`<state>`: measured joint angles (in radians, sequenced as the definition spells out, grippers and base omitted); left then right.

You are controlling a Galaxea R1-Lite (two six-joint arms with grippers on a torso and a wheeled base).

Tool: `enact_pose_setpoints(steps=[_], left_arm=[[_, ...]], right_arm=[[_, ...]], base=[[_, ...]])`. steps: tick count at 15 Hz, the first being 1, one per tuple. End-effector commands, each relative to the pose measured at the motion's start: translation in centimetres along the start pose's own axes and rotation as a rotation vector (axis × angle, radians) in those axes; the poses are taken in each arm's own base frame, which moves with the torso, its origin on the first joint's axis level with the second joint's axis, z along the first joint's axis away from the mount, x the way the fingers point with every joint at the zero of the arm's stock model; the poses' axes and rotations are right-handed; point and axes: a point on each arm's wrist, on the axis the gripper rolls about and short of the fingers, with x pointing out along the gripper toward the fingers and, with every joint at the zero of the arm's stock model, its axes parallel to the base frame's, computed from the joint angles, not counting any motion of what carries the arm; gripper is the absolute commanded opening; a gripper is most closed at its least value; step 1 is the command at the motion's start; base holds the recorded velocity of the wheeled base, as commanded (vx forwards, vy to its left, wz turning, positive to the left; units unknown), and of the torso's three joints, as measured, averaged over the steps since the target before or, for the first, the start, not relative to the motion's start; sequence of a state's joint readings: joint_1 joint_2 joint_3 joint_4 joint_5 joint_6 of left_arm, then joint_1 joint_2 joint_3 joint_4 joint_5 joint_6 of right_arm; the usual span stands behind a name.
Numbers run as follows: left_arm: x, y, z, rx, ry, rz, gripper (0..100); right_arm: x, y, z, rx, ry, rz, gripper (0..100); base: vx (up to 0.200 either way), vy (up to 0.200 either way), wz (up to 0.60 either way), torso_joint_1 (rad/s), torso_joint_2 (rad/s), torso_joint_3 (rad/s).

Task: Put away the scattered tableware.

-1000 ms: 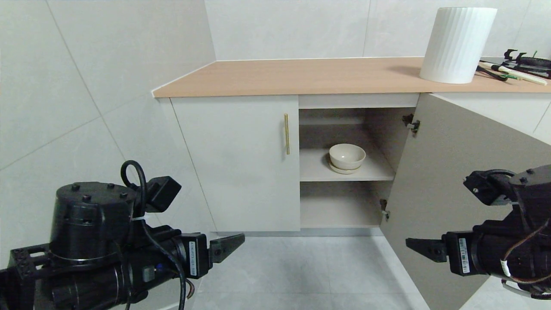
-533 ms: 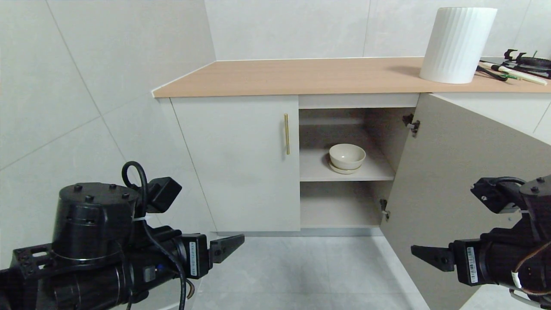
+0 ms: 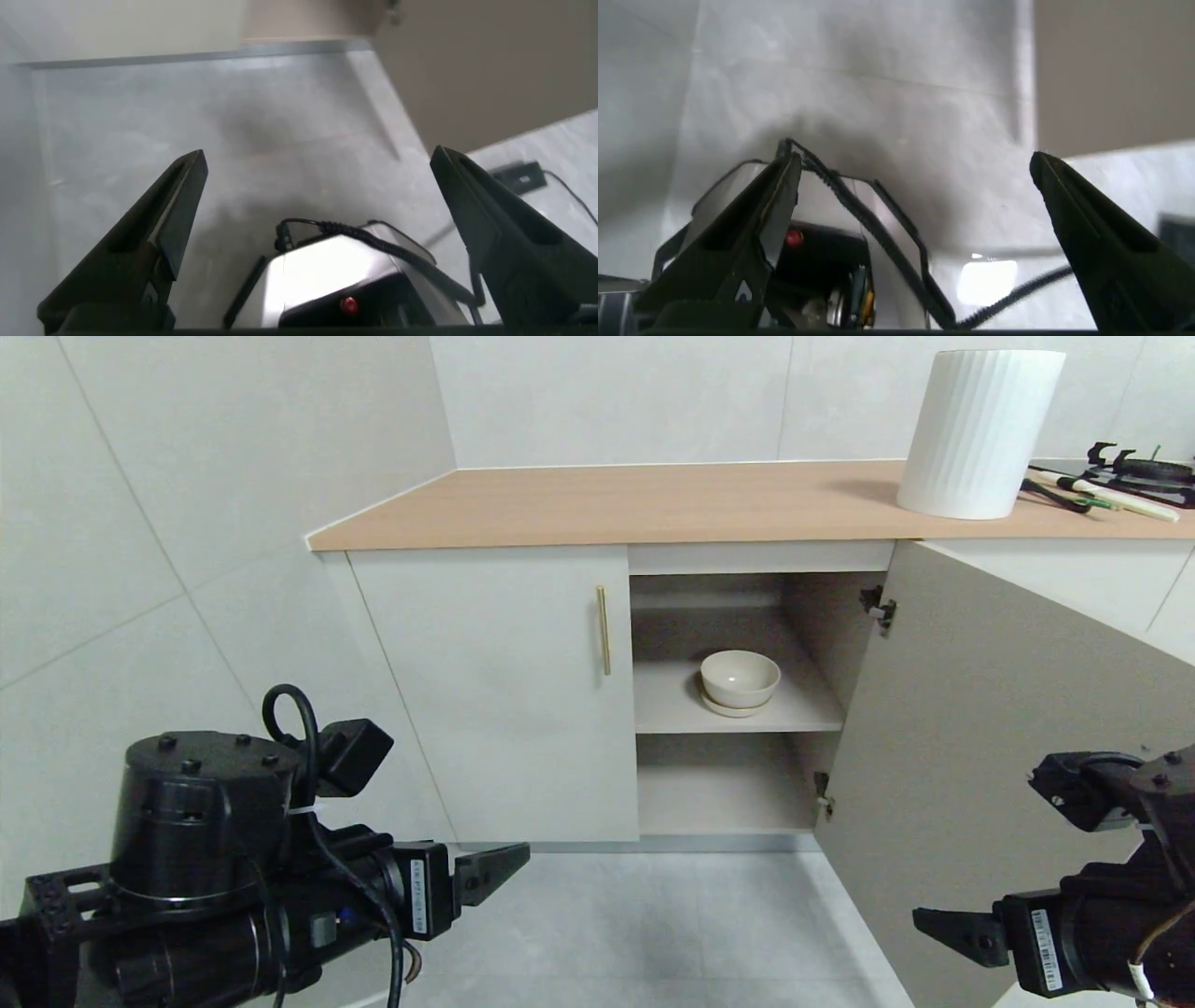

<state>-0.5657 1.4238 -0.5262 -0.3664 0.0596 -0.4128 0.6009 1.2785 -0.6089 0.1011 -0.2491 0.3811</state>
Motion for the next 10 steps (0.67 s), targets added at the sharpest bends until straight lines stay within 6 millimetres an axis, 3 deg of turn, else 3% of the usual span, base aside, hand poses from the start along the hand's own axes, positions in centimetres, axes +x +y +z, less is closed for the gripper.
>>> enact_pose_setpoints(steps=[1, 5, 7, 10], left_arm=[[0.0, 0.0, 0.0, -0.002, 0.0, 0.002, 100], [0.1, 0.0, 0.0, -0.002, 0.004, 0.001, 100], [0.1, 0.0, 0.0, -0.002, 0.004, 0.001, 100], [0.1, 0.0, 0.0, -0.002, 0.006, 0.001, 100]], right_arm=[[-0.5, -0.1, 0.1, 0.0, -0.002, 0.002, 100], [-2.0, -0.5, 0.1, -0.023, 0.08, -0.023, 100], [-3.5, -0.9, 0.2, -0.03, 0.114, -0.04, 100], [-3.5, -2.9, 1.2, 0.01, 0.105, -0.18, 100]], base=[[0.0, -0.2, 0.0, 0.007, 0.0, 0.007], [0.0, -0.2, 0.0, 0.001, 0.0, -0.001], [0.0, 0.0, 0.0, 0.0, 0.0, 0.0], [0.0, 0.0, 0.0, 0.0, 0.0, 0.0]])
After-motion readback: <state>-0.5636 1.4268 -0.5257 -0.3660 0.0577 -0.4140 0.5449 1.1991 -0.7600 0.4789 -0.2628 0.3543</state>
